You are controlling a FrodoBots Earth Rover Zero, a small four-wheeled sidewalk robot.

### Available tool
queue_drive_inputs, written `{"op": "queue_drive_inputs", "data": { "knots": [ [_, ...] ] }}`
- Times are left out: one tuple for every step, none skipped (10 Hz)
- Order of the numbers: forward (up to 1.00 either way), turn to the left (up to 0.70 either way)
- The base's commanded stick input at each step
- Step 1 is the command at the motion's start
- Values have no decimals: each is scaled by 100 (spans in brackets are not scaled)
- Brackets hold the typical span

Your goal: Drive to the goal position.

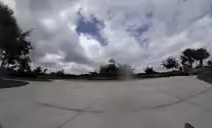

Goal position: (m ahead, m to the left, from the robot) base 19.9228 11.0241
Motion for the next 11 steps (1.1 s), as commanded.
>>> {"op": "queue_drive_inputs", "data": {
  "knots": [
    [60,15],
    [60,15],
    [60,15],
    [60,12],
    [60,2],
    [60,1],
    [60,1],
    [60,1],
    [60,1],
    [60,1],
    [60,1]
  ]
}}
